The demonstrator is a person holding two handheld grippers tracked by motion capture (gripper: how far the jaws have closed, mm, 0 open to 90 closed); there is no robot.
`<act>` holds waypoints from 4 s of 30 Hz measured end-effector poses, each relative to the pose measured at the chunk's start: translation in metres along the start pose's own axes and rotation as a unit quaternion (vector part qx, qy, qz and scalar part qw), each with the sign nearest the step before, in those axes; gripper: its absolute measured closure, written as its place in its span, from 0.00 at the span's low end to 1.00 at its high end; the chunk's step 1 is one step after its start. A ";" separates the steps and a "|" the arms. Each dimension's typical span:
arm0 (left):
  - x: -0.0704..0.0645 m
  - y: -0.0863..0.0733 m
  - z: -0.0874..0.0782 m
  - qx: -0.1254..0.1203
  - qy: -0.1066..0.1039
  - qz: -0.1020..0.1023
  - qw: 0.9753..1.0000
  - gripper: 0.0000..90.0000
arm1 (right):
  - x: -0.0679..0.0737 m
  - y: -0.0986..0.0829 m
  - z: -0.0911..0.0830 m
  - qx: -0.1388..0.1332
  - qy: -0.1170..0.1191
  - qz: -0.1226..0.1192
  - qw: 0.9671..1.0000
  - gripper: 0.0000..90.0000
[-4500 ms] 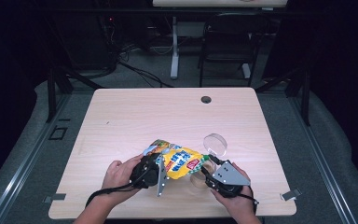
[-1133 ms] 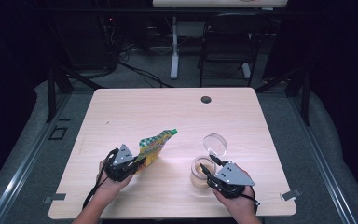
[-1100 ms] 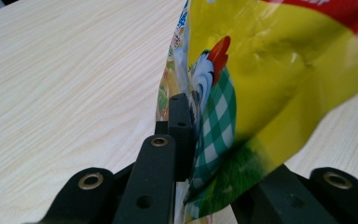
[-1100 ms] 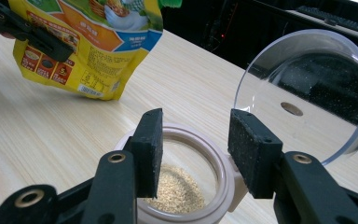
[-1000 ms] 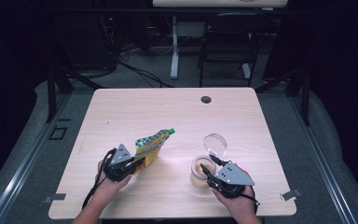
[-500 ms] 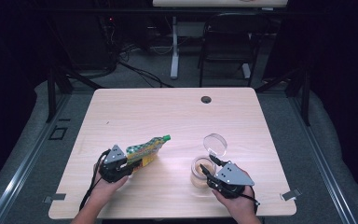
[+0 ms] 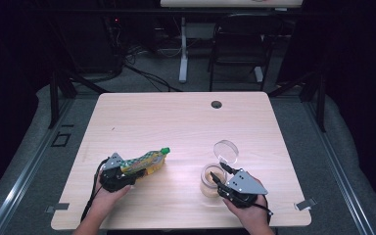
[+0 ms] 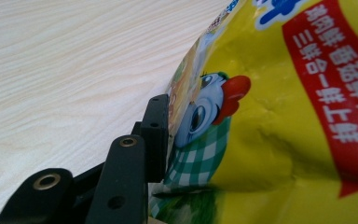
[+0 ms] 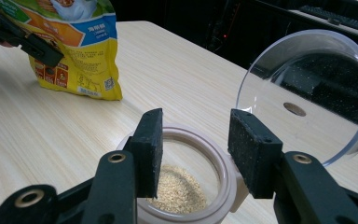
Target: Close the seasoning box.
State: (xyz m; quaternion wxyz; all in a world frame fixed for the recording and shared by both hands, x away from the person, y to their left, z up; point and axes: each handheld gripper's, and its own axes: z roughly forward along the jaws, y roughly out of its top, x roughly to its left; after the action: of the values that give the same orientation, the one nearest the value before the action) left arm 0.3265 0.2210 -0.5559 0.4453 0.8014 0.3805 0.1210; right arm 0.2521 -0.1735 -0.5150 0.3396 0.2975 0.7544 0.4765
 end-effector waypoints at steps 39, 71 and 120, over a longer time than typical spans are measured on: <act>0.007 -0.006 -0.018 -0.030 0.005 -0.038 0.999 0.53 | -0.001 0.001 0.001 -0.001 0.009 0.008 1.000 0.60; 0.010 -0.026 -0.065 -0.034 0.036 -0.030 0.998 0.51 | -0.025 0.023 -0.027 0.014 0.024 0.034 0.999 0.63; 0.040 -0.043 -0.062 -0.021 0.101 -0.064 0.993 0.51 | -0.102 -0.079 -0.041 0.138 -0.085 0.218 0.962 0.60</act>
State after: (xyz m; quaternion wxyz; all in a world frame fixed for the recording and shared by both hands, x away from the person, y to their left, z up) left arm 0.2996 0.3015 -0.5607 0.4284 0.7494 0.4715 0.1801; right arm 0.2703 -0.3028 -0.5518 0.2460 0.5381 0.6982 0.4031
